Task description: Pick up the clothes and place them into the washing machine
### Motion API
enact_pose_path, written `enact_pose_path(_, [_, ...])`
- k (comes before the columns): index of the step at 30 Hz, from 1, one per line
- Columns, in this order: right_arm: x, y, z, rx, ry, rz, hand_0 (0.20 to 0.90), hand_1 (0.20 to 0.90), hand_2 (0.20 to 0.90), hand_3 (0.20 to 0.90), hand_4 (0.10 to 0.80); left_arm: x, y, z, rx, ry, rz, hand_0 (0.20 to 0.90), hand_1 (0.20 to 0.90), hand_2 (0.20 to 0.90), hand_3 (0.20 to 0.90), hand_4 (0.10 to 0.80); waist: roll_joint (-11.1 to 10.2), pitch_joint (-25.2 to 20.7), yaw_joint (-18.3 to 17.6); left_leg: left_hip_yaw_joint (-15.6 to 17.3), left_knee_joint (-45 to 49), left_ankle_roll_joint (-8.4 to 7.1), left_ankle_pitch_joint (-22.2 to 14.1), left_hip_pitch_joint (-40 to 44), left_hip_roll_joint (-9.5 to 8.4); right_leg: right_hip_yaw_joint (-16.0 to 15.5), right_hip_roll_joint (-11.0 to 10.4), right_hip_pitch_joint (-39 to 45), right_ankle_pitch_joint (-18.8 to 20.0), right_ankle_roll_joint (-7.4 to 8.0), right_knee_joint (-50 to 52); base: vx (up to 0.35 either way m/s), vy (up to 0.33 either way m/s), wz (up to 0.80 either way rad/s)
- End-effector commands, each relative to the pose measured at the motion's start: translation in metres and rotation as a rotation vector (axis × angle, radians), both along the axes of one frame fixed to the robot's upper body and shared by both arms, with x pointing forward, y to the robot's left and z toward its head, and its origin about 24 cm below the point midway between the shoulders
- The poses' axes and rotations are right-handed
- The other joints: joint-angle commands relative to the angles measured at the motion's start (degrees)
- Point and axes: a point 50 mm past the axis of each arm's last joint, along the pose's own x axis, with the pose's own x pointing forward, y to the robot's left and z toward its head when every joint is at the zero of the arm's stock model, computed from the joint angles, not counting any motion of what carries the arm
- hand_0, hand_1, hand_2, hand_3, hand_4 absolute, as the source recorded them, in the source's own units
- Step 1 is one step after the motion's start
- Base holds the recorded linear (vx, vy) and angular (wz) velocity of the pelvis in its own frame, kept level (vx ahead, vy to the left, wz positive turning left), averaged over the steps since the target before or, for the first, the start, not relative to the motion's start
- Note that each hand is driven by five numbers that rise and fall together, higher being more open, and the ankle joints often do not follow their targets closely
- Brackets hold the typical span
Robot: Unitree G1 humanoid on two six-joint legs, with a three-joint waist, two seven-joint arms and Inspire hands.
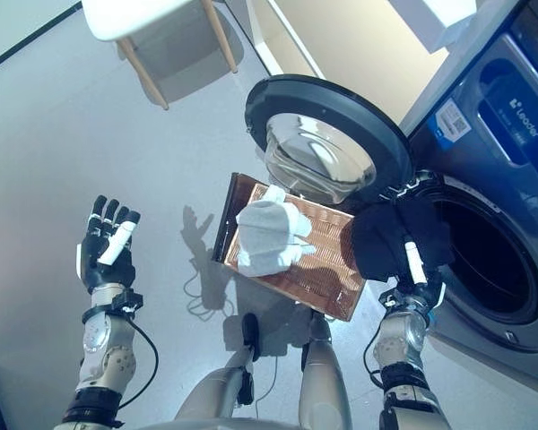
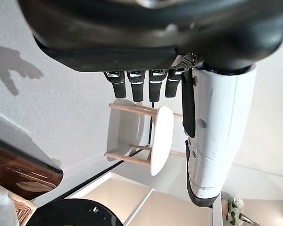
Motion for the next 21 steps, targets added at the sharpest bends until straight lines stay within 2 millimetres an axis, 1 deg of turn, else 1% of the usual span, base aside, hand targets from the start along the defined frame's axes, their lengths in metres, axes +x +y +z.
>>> enact_pose_path(1, [0.007,-0.025,0.031,-0.016,-0.213,-0.163,0.200,0.200,0.200,0.200,0.300,-0.003,0.024,0.040,0.057,-0.222,0.099,0.900,0.900,0.900,0.900,0.800,1.5,-2.8,1.8,-2.3,-0.5,-4.24,-0.1,-1.9,-0.39,-0.9,-0.4,-1.5,-6.9,2.45,6.2,0.000,0.000,0.00])
enact_pose_path(3, [0.014,-0.024,0.037,0.033,-0.261,-0.200,0.200,0.200,0.200,0.200,0.300,-0.003,0.023,0.045,0.056,-0.246,0.093,0.900,0.900,0.900,0.900,0.800,2.0,-1.9,2.1,-2.4,-0.5,-4.36,0.2,-2.7,-0.57,-0.8,-0.5,-2.5,-6.9,2.43,6.5,-0.037,0.010,0.00])
enact_pose_path(5, [0.016,-0.026,0.037,0.048,-0.268,-0.215,0.200,0.200,0.200,0.200,0.300,-0.002,0.022,0.046,0.054,-0.254,0.087,0.900,0.900,0.900,0.900,0.800,2.3,-1.7,2.2,-2.4,-0.5,-4.44,0.2,-3.0,-0.64,-0.8,-0.6,-2.9,-6.9,2.42,6.7,-0.007,-0.007,0.02])
enact_pose_path(6, [0.020,-0.028,0.041,0.084,-0.286,-0.251,0.200,0.200,0.200,0.200,0.300,-0.001,0.018,0.051,0.051,-0.275,0.069,0.900,0.900,0.900,0.900,0.800,2.8,-1.1,2.6,-2.5,-0.5,-4.53,0.3,-3.6,-0.70,-0.9,-0.8,-3.5,-6.9,2.35,7.0,0.000,0.000,0.00])
enact_pose_path(9, [0.024,-0.035,0.045,0.107,-0.283,-0.295,0.200,0.200,0.200,0.200,0.300,-0.001,0.013,0.055,0.051,-0.296,0.042,0.900,0.900,0.900,0.900,0.800,3.6,-0.9,3.1,-2.4,-0.5,-4.59,0.1,-4.5,-0.60,-0.9,-0.8,-4.5,-7.4,2.35,7.3,0.000,0.000,0.00])
enact_pose_path(10, [0.025,-0.036,0.046,0.107,-0.285,-0.295,0.200,0.200,0.200,0.200,0.300,-0.001,0.013,0.055,0.050,-0.298,0.041,0.900,0.900,0.900,0.900,0.800,3.6,-0.9,3.1,-2.4,-0.5,-4.59,0.5,-4.7,-0.69,-0.9,-0.8,-4.8,-6.9,2.30,7.2,0.031,-0.006,-0.03])
enact_pose_path(11, [0.030,-0.042,0.054,0.121,-0.301,-0.331,0.200,0.200,0.200,0.200,0.300,-0.001,0.011,0.060,0.055,-0.323,0.028,0.900,0.900,0.900,0.900,0.800,4.2,-0.8,3.6,-2.4,-0.5,-4.72,0.3,-5.3,-0.52,-1.0,-0.8,-5.4,-7.5,2.26,7.4,0.007,-0.007,-0.03])
enact_pose_path(15, [0.036,-0.054,0.067,0.106,-0.301,-0.363,0.200,0.200,0.200,0.200,0.300,0.000,0.007,0.064,0.050,-0.348,-0.001,0.900,0.900,0.900,0.900,0.800,5.1,-0.8,4.2,-2.4,-0.5,-4.94,0.8,-6.8,-0.60,-0.6,-0.8,-7.3,-7.2,2.04,7.8,0.008,0.000,-0.01])
enact_pose_path(16, [0.036,-0.054,0.067,0.105,-0.301,-0.363,0.200,0.200,0.200,0.200,0.300,0.000,0.006,0.064,0.049,-0.347,-0.001,0.900,0.900,0.900,0.900,0.800,5.1,-0.9,4.3,-2.4,-0.5,-4.93,0.4,-6.6,-0.52,-0.6,-0.8,-7.2,-7.6,2.09,8.0,0.000,0.000,0.00])
enact_pose_path(18, [0.039,-0.066,0.081,0.071,-0.307,-0.381,0.200,0.200,0.200,0.200,0.300,0.000,0.005,0.069,0.051,-0.375,-0.015,0.900,0.900,0.900,0.900,0.800,5.7,-0.7,4.8,-2.4,-0.5,-5.16,0.9,-7.6,-0.51,-0.4,-0.9,-8.5,-7.4,1.97,8.3,0.000,0.000,0.00])
enact_pose_path(20, [0.042,-0.073,0.094,0.051,-0.335,-0.397,0.200,0.200,0.200,0.200,0.300,0.000,0.003,0.072,0.052,-0.391,-0.026,0.900,0.900,0.900,0.900,0.800,6.1,-0.7,5.1,-2.4,-0.5,-5.30,0.5,-7.9,-0.42,-0.4,-0.9,-9.0,-7.9,1.98,8.6,0.005,-0.024,0.04])
enact_pose_path(21, [0.043,-0.076,0.101,0.041,-0.350,-0.405,0.200,0.200,0.200,0.200,0.300,0.000,0.002,0.073,0.047,-0.398,-0.030,0.900,0.900,0.900,0.900,0.800,6.3,-0.6,5.1,-2.4,-0.5,-5.37,1.0,-8.4,-0.47,-0.3,-0.9,-9.6,-7.5,1.89,8.7,0.004,-0.006,0.03])
